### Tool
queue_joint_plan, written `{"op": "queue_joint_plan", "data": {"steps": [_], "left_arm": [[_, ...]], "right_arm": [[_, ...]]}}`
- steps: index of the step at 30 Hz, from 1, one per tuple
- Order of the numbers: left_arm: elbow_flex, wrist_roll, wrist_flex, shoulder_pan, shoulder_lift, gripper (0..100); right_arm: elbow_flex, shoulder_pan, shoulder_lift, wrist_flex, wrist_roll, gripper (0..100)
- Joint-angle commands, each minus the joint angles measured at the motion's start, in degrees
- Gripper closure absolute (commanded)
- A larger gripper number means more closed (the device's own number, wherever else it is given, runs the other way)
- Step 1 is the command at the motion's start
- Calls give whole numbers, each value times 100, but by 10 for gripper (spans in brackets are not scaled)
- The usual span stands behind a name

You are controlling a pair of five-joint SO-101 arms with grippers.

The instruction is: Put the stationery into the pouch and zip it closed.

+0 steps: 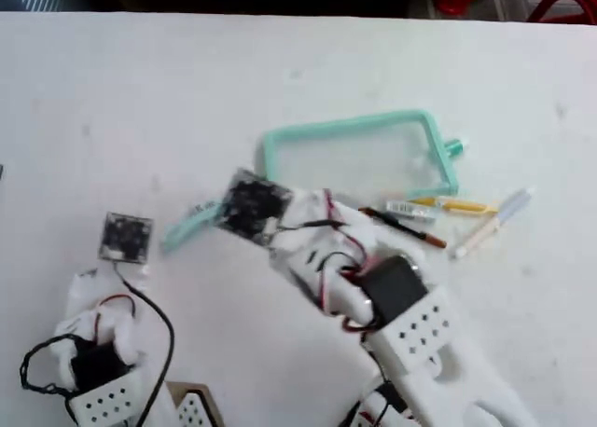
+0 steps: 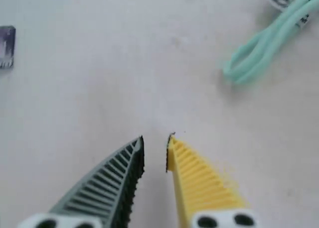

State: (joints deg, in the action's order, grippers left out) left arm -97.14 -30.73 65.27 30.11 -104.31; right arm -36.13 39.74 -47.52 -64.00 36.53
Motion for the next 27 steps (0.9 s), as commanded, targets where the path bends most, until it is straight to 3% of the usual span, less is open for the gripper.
{"op": "queue_joint_plan", "data": {"steps": [1, 4, 7, 14, 23, 27], "left_arm": [[220, 229, 53, 1042, -48, 935], [202, 229, 53, 1490, -48, 935], [202, 255, 26, 1780, -48, 924], [9, 747, 167, 1965, -48, 697], [18, 747, 176, 1947, -48, 728], [18, 747, 176, 1947, -48, 728]], "right_arm": [[642, 716, 822, 497, -9, 844], [835, 593, 1692, 901, -9, 772], [1204, 593, 2633, 1059, 0, 787], [2189, 620, 4576, 1042, 651, 841], [3402, 374, 6440, 752, 695, 850], [3947, 171, 7020, 620, 1055, 850]]}}
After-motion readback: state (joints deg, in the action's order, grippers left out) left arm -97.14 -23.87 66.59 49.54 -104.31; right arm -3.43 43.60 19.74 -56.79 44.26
